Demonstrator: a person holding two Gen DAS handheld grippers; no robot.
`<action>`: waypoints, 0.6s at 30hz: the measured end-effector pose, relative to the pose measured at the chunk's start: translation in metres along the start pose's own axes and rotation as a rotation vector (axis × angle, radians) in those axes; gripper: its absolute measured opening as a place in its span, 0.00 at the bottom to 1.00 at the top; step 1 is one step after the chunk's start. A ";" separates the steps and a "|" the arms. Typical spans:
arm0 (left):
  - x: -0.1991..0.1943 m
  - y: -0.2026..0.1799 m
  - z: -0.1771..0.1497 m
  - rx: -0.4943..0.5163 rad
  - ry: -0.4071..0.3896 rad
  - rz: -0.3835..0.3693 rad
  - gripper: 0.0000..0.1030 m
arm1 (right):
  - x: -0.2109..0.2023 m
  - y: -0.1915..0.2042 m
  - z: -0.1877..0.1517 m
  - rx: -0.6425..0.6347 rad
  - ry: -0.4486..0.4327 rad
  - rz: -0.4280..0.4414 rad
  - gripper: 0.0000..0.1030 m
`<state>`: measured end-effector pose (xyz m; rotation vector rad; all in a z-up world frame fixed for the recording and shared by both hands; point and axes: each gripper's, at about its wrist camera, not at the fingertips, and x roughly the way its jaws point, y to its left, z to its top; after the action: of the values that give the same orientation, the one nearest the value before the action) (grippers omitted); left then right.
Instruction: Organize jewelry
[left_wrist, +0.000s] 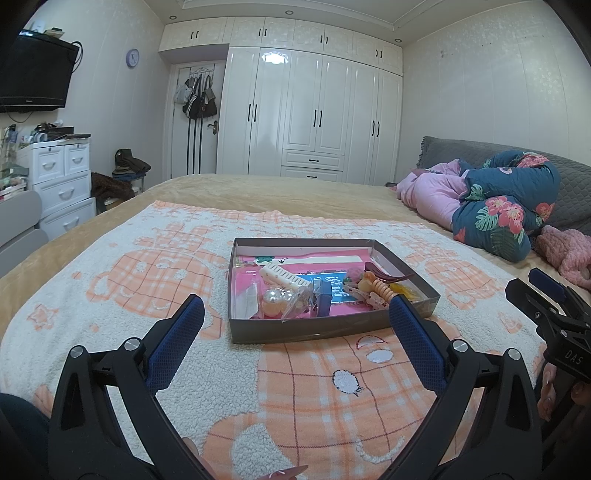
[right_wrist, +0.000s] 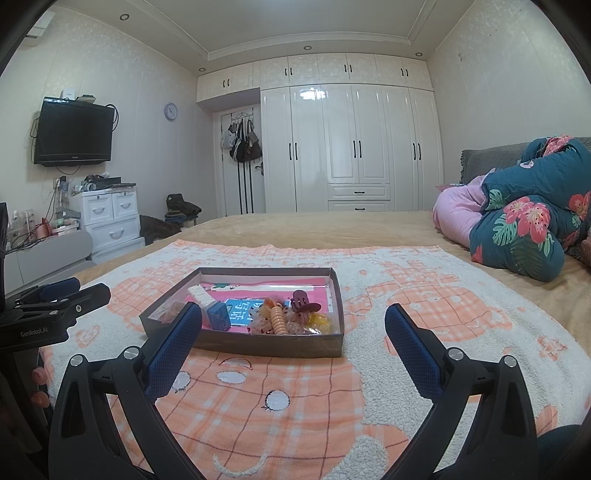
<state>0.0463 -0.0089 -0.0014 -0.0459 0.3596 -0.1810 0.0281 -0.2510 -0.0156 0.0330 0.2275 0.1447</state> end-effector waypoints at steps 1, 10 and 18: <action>0.000 0.000 0.000 0.000 0.000 0.001 0.89 | 0.000 0.000 0.000 0.000 0.000 0.000 0.94; 0.000 0.000 0.000 0.002 0.001 -0.002 0.89 | 0.000 0.000 0.000 0.002 0.001 -0.001 0.94; 0.000 -0.003 0.000 0.013 0.000 0.007 0.89 | -0.001 0.001 -0.001 0.003 0.003 -0.004 0.94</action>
<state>0.0457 -0.0122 -0.0009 -0.0322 0.3585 -0.1765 0.0267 -0.2505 -0.0159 0.0347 0.2311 0.1402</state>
